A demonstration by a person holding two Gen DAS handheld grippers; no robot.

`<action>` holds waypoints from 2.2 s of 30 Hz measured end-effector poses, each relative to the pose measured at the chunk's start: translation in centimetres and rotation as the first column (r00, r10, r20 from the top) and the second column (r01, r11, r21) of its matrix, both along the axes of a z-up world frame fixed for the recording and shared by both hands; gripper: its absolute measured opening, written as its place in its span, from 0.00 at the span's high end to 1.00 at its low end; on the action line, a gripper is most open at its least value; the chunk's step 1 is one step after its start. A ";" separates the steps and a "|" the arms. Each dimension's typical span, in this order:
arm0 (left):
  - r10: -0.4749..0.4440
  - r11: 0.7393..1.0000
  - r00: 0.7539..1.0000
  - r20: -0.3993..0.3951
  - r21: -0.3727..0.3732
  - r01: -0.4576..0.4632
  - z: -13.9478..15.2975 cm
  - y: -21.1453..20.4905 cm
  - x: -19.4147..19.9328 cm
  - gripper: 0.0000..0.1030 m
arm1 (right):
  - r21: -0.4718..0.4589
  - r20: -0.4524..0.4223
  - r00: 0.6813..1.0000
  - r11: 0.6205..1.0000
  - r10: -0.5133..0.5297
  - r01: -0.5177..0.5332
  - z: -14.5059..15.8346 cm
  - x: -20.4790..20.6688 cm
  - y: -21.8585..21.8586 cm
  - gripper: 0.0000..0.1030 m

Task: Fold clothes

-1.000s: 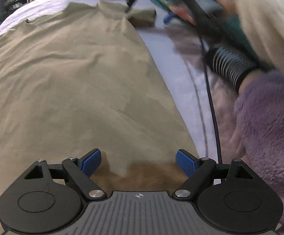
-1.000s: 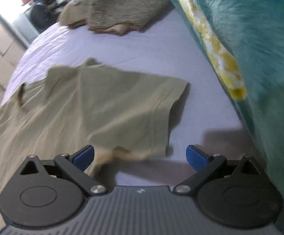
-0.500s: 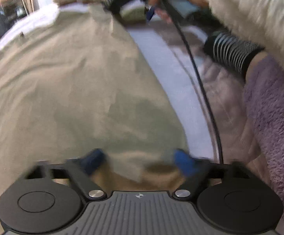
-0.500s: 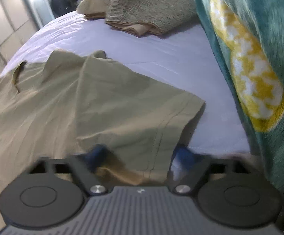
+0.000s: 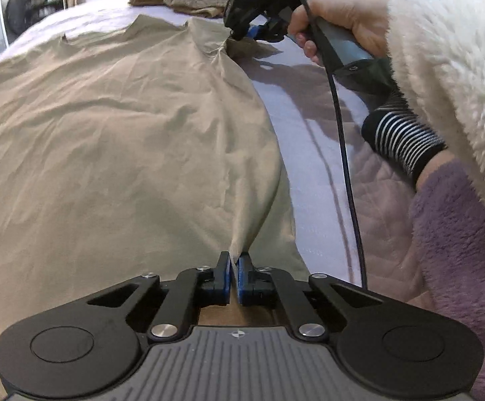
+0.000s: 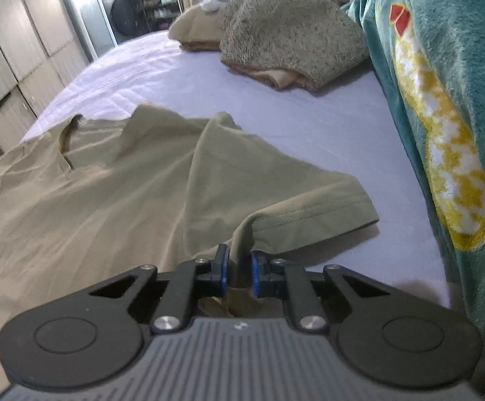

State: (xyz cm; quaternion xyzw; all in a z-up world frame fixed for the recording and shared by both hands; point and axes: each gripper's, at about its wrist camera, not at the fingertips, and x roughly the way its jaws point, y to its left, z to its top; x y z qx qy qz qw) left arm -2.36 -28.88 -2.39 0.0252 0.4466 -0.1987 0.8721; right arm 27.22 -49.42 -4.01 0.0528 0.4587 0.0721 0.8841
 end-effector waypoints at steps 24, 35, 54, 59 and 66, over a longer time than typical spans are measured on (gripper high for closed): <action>-0.202 0.965 0.979 -0.035 0.165 0.205 -1.9 -5.6 -3.1 0.53 | 0.235 -0.064 0.992 0.965 -0.106 0.118 -3.1 -0.1 -3.2 0.13; -0.120 0.989 0.990 -0.069 -0.093 0.114 -0.6 0.0 -0.9 0.96 | 0.253 -0.037 0.981 0.948 -0.189 0.192 -3.4 -0.6 -2.9 0.95; 0.197 0.918 0.945 -0.261 -0.288 -0.271 -0.2 18.0 -1.5 0.96 | -0.143 0.003 0.977 0.967 0.215 -0.212 1.8 2.9 24.9 0.65; 0.178 0.907 0.928 -0.328 -0.310 -0.284 -0.5 20.0 -1.4 0.91 | -0.222 -0.094 0.936 0.909 0.340 -0.352 0.8 1.8 31.3 0.31; 0.207 0.891 0.972 -0.110 -0.390 -0.234 4.2 22.0 -1.2 0.87 | -0.234 0.000 0.966 0.939 0.259 -0.251 8.2 0.3 24.9 0.08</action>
